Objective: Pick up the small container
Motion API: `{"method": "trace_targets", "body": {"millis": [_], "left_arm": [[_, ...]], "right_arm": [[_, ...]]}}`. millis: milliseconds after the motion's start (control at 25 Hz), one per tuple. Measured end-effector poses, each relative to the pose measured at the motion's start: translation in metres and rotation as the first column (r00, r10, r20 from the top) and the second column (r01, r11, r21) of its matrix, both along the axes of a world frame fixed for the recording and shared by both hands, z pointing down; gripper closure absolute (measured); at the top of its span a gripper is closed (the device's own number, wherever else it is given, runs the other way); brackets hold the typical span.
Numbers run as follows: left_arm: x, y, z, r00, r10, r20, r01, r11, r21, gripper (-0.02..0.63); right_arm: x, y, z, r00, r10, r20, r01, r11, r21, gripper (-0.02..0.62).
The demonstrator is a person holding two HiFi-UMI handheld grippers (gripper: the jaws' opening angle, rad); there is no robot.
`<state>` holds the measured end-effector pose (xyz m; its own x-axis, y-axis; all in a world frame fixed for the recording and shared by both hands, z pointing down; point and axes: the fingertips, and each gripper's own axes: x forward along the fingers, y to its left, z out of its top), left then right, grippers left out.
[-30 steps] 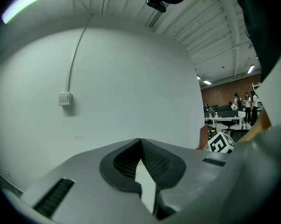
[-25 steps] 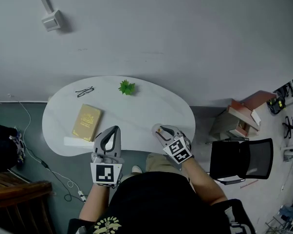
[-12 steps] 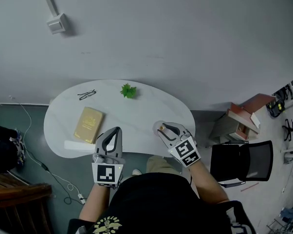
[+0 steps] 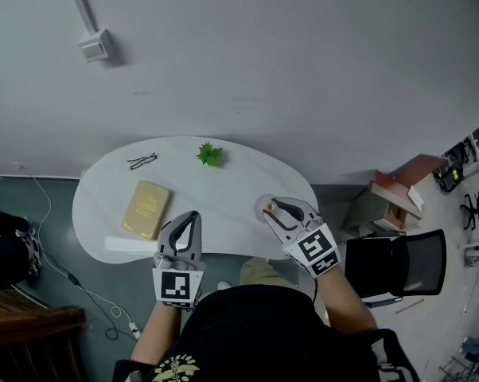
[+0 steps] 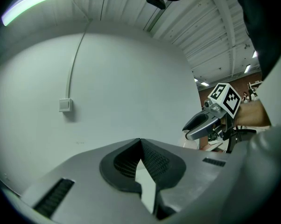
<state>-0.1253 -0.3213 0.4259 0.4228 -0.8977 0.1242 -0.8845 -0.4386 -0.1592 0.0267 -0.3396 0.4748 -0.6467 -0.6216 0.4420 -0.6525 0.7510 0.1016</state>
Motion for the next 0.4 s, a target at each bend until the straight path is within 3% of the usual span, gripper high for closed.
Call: {"method": "trace_targets", "body": {"millis": [400], "left_arm": [[-0.0071, 0.0008, 0.0042, 1.0, -0.001, 0.027, 0.002, 1.0, -0.02, 0.601]], "right_arm": [[-0.0017, -0.0018, -0.0039, 1.0, 0.011, 0.017, -0.011, 1.0, 0.009, 0.459]]}}
